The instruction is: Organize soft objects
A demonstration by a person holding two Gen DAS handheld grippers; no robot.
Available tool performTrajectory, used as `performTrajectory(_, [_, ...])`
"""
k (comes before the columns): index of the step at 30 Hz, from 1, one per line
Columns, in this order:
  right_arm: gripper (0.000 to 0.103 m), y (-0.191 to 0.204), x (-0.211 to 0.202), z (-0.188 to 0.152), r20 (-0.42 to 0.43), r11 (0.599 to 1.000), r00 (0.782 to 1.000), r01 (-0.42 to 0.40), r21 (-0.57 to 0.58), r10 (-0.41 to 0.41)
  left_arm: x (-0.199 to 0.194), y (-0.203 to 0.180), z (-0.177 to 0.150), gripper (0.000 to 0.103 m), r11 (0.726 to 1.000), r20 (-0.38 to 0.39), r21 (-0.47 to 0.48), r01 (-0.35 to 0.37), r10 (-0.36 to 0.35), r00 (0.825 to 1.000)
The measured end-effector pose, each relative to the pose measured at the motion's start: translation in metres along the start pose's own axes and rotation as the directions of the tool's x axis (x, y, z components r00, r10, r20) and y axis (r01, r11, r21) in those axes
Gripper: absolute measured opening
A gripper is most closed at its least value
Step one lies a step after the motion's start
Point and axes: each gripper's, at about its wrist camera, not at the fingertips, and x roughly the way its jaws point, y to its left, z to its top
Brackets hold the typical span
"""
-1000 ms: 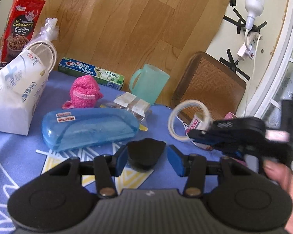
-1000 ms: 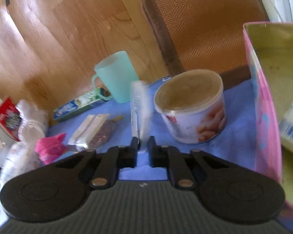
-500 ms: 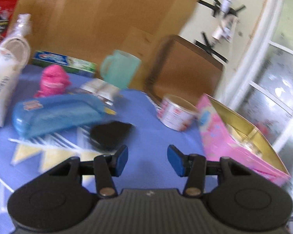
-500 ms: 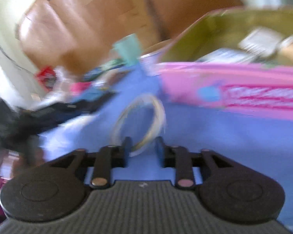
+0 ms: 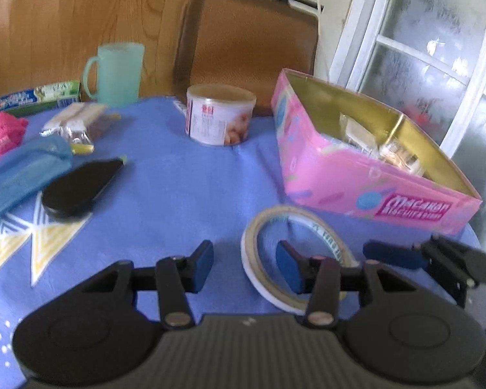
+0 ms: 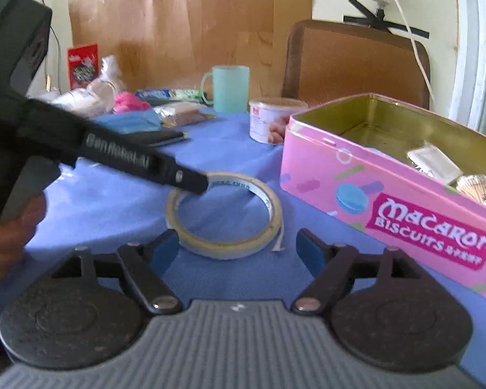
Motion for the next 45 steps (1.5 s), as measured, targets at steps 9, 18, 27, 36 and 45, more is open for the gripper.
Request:
performTrajectory(9, [0.073, 0.015, -0.029, 0.007, 0.173, 0.996, 0.985, 0.043, -0.08, -0.028, -0.026, 0.0, 0.018, 0.021, 0.996, 0.063, -0.047, 0.078, -0.075, 0.995])
performTrajectory(18, [0.071, -0.016, -0.064, 0.019, 0.366, 0.96, 0.899, 0.276, -0.046, -0.241, -0.027, -0.063, 0.072, 0.021, 0.986, 0.189, 0.107, 0.126, -0.145, 0.971])
performTrajectory(27, [0.069, -0.089, -0.05, 0.012, 0.25, 0.88, 0.844, 0.455, 0.137, -0.475, 0.025, -0.136, 0.084, 0.033, 0.964, 0.16, 0.219, 0.15, -0.187, 0.969])
performTrajectory(36, [0.07, -0.102, -0.055, -0.001, 0.228, 0.85, 0.827, 0.457, 0.262, -0.514, 0.022, -0.116, 0.066, 0.034, 0.982, 0.138, 0.172, 0.074, -0.098, 0.986])
performTrajectory(45, [0.07, -0.072, -0.063, 0.003, 0.256, 0.886, 0.858, 0.379, 0.268, -0.445, 0.0, -0.099, 0.041, 0.036, 0.984, 0.122, 0.179, -0.003, -0.019, 0.992])
